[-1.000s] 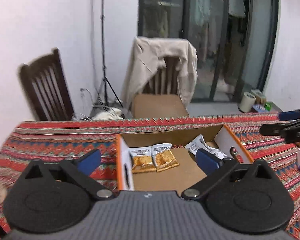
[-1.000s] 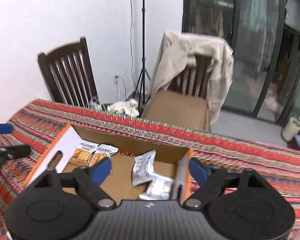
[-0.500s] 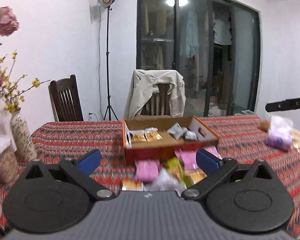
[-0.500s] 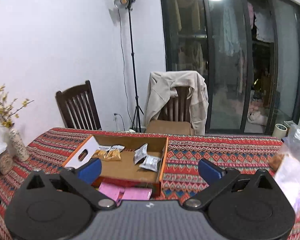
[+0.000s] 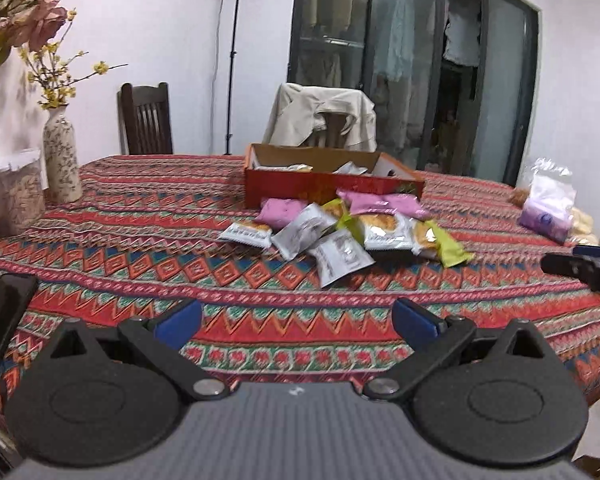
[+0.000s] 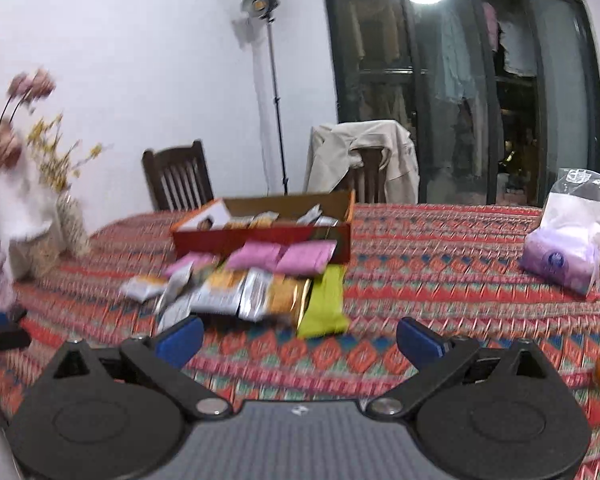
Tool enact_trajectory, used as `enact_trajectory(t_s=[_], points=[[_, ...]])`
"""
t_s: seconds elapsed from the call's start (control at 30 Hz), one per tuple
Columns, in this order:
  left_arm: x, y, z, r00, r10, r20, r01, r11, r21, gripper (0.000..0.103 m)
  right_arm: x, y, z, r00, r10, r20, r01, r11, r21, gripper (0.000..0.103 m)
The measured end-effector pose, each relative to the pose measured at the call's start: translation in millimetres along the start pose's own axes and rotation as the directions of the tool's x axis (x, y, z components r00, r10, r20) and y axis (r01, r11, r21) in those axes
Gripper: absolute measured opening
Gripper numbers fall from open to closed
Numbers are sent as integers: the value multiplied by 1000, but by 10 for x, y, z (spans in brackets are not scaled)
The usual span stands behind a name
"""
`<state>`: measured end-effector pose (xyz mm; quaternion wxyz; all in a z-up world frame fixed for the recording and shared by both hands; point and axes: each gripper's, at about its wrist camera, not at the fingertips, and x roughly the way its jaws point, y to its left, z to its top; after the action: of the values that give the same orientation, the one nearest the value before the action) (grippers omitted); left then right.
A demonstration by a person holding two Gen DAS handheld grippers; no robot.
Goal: Organize snacks
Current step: 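Withdraw both tools from the box back toward the snack pile, then grasp a white packet with the left tool while the right grasps a gold packet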
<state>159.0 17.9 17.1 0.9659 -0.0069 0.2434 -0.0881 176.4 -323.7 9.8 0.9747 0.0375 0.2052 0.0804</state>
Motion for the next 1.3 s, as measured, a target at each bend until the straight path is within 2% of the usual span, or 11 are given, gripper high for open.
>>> enact_trajectory(t_s=[0.17, 0.43, 0.5, 0.57, 0.67, 0.77, 0.9, 1.0, 1.1, 1.17, 1.3], points=[[80, -29, -81, 1000, -12, -10, 12, 1000, 2, 103, -64, 207, -244, 1000, 6, 0, -6, 996, -88, 103], [422, -33, -85, 998, -19, -53, 19, 1000, -5, 103, 116, 244, -223, 999, 35, -19, -37, 995, -92, 101], [521, -19, -68, 998, -22, -54, 21, 1000, -11, 103, 213, 241, -222, 999, 23, -31, -25, 996, -90, 97], [609, -18, -42, 999, -26, -31, 26, 1000, -2, 103, 324, 219, -216, 998, 21, -53, -25, 997, -80, 87], [758, -29, 40, 999, -44, -3, 44, 999, 28, 102, 498, 171, -193, 997, 20, -73, -25, 998, -66, 83], [969, -13, 161, 999, -51, 0, 51, 998, 49, 96, 679, 134, -148, 997, 12, -79, -17, 998, -63, 77], [1279, 77, 343, 1000, -9, 8, 9, 996, 88, 78, 896, 133, -52, 996, 22, -89, -28, 997, -68, 71], [1581, 151, 479, 999, -46, -2, 46, 991, 129, 78, 1036, 186, 16, 995, 47, -87, -55, 994, -90, 70], [1924, 134, 570, 995, -92, -49, 100, 975, 200, 77, 1222, 233, 76, 994, 51, -95, -62, 992, -114, 69], [2126, 84, 584, 989, -129, -72, 143, 955, 259, 78, 1363, 226, 141, 994, 39, -98, -51, 992, -116, 61], [2414, 53, 599, 979, -170, -110, 195, 940, 281, 77, 1634, 110, 257, 994, 26, -104, -33, 997, -71, 57]])
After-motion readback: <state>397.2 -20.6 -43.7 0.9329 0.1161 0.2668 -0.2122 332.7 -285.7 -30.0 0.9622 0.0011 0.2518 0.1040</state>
